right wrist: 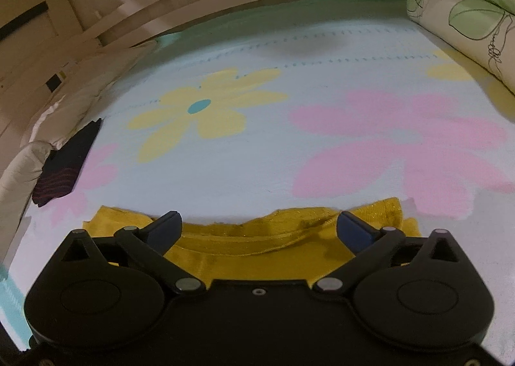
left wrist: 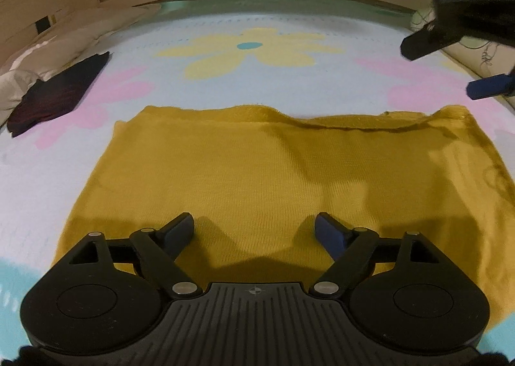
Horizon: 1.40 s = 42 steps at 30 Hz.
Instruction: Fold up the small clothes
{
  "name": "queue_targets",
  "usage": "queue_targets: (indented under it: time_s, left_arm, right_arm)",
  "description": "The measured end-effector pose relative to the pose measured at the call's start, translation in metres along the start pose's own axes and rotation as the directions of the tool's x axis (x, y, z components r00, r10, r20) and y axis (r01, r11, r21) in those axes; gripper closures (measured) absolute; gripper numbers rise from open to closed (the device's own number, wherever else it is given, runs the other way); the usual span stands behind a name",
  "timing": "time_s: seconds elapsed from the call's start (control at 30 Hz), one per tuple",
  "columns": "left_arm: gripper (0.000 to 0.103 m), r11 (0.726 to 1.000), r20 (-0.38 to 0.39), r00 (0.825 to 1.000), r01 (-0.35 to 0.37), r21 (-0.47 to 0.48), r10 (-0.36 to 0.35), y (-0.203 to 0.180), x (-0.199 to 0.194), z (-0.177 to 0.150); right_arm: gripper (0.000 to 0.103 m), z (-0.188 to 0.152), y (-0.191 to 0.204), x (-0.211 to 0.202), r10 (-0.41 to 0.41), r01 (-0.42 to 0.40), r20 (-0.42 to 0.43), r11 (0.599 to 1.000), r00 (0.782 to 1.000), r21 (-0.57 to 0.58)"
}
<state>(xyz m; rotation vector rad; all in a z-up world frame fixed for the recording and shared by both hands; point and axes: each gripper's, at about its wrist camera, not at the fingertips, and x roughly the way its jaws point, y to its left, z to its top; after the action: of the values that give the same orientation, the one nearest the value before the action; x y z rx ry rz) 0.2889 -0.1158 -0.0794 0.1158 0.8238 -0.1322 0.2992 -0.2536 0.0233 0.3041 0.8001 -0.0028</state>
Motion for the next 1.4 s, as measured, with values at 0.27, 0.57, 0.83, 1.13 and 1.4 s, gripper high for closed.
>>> queue_targets:
  time_s: [0.27, 0.57, 0.83, 1.13, 1.4]
  left_arm:
    - [0.02, 0.999, -0.033, 0.999, 0.021, 0.041, -0.019, 0.005, -0.019, -0.029]
    - [0.013, 0.996, -0.077, 0.994, 0.077, 0.043, -0.074, 0.012, -0.01, -0.023]
    - [0.007, 0.993, -0.109, 0.99, 0.101, 0.066, -0.094, 0.01, -0.006, -0.021]
    - [0.006, 0.987, -0.105, 0.986, 0.14, 0.079, -0.132, 0.016, -0.008, -0.023]
    - [0.005, 0.989, -0.087, 0.988, 0.135, 0.066, -0.129, 0.016, -0.009, -0.025]
  right_arm:
    - [0.001, -0.007, 0.002, 0.006, -0.014, 0.012, -0.041, 0.999, 0.999, -0.034]
    - [0.001, -0.014, 0.012, 0.01, -0.003, 0.001, -0.087, 1.0, 0.996, -0.03]
    - [0.001, -0.016, 0.028, -0.006, 0.049, -0.044, -0.074, 0.997, 0.996, 0.068]
    - [0.001, -0.035, 0.03, -0.032, 0.073, -0.056, -0.08, 0.979, 0.994, 0.197]
    - [0.001, -0.057, 0.007, -0.042, 0.043, -0.01, -0.145, 0.975, 0.988, 0.223]
